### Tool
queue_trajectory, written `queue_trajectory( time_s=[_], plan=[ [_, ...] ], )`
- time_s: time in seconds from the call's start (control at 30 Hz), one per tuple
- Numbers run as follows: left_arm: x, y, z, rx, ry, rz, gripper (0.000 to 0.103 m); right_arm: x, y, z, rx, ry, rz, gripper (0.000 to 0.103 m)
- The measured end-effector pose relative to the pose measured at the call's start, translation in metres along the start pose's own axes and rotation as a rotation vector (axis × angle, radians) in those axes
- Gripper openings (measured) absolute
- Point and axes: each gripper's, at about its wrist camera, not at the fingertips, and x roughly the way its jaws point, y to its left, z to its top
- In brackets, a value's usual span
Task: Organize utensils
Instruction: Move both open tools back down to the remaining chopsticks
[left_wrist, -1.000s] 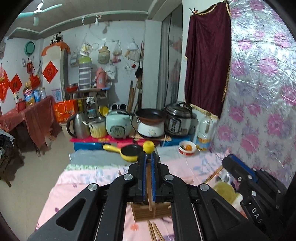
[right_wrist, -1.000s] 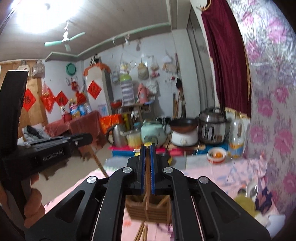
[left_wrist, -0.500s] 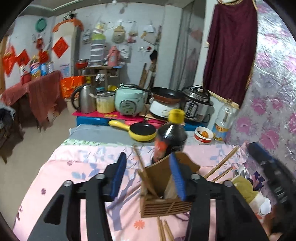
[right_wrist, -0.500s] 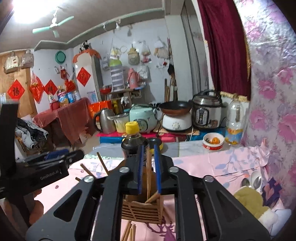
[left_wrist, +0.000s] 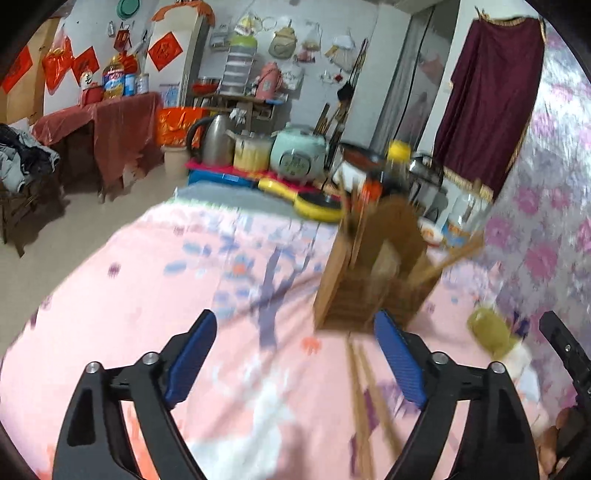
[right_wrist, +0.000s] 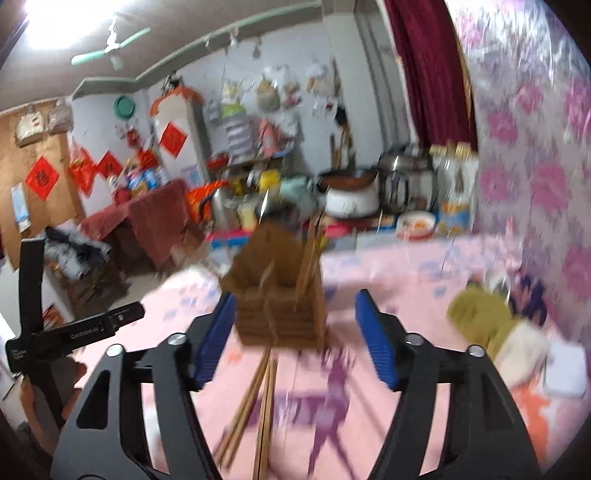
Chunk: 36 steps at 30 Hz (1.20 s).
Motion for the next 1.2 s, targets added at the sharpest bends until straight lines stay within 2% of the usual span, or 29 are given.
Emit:
queue_trajectory(
  time_s=[0.13,0.17,0.2,0.37,0.47,0.63,0.8,1.0,1.2],
  plan=[
    [0.012,0.013,-0.047,0.005,0.097,0.019,0.088,0.003,-0.009,-0.047,0.001,0.111,0.017,0.072],
    [0.02,0.016,-0.054,0.008,0.159,0.029,0.088,0.009,-0.013,-0.057,0.001,0.158,0.014,0.072],
    [0.024,0.018,-0.057,0.01,0.187,0.015,0.088,0.016,-0.015,-0.064,-0.003,0.216,0.001,0.072],
    [0.039,0.012,-0.069,0.026,0.272,-0.03,0.088,0.035,-0.029,-0.073,0.063,0.304,-0.019,0.072],
    [0.049,-0.003,-0.076,0.083,0.32,-0.05,0.088,0.038,-0.035,-0.072,0.1,0.317,-0.017,0.072],
    [0.054,-0.03,-0.09,0.203,0.344,-0.084,0.088,0.041,-0.032,-0.077,0.085,0.33,-0.045,0.072],
    [0.065,-0.048,-0.1,0.287,0.372,-0.067,0.088,0.041,-0.034,-0.078,0.093,0.33,-0.048,0.072],
    [0.074,-0.052,-0.105,0.315,0.396,-0.036,0.088,0.041,-0.037,-0.078,0.111,0.335,-0.045,0.072],
    [0.085,-0.035,-0.098,0.251,0.422,0.003,0.091,0.041,-0.038,-0.078,0.113,0.333,-0.045,0.072]
  ],
)
